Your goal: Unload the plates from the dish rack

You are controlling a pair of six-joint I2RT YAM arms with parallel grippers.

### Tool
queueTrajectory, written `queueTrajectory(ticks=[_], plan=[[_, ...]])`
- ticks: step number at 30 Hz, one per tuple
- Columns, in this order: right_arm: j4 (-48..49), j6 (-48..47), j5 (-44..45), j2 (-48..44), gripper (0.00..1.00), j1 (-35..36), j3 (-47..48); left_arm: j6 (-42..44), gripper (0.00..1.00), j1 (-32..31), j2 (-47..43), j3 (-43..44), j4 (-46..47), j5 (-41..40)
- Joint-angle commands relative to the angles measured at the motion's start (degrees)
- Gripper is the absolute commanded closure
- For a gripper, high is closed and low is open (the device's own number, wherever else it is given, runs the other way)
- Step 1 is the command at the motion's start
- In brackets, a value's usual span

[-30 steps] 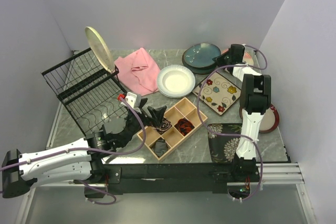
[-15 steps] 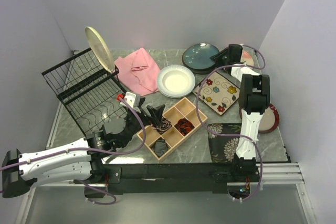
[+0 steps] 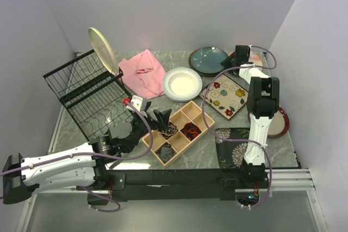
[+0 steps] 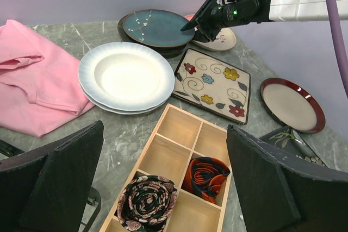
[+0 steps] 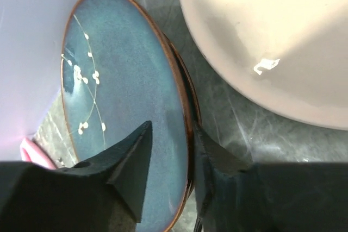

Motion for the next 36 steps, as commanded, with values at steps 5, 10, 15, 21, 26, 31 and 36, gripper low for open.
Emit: queueTrajectory(ticks=[5, 10, 15, 21, 26, 31, 36], plan=[[1.6, -3.8, 3.9, -4.5, 0.58, 0.4, 2.8, 0.8, 0.01, -0.3, 0.3, 1.6, 2.4, -0.2], [-0.4, -4.5, 5.9, -4.5, 0.52, 0.1, 3.8, 1.0, 0.01, -0.3, 1.5, 2.1, 2.4, -0.1], [-1.7, -5.3, 7.1, -4.6, 0.50, 0.1, 4.9, 1.2, 0.01, -0.3, 2.3, 2.4, 2.3, 0.2], [-1.3, -5.6, 5.7, -3.4, 0.66, 0.2, 6.0, 1.2, 0.00, -0.3, 2.1, 2.2, 2.4, 0.0], [-1.9, -4.8, 4.4, -1.7, 0.65, 0.1, 6.9, 1.4, 0.01, -0.3, 1.9, 2.1, 2.4, -0.1], [-4.6, -4.5, 4.2, 0.6, 0.65, 0.2, 9.4, 1.4, 0.00, -0.3, 2.1, 2.4, 2.4, -0.5], [-5.9, -5.4, 2.6, -1.2, 0.63, 0.2, 12.3, 0.7, 0.01, -0.3, 1.8, 4.3, 0.4, -5.4]])
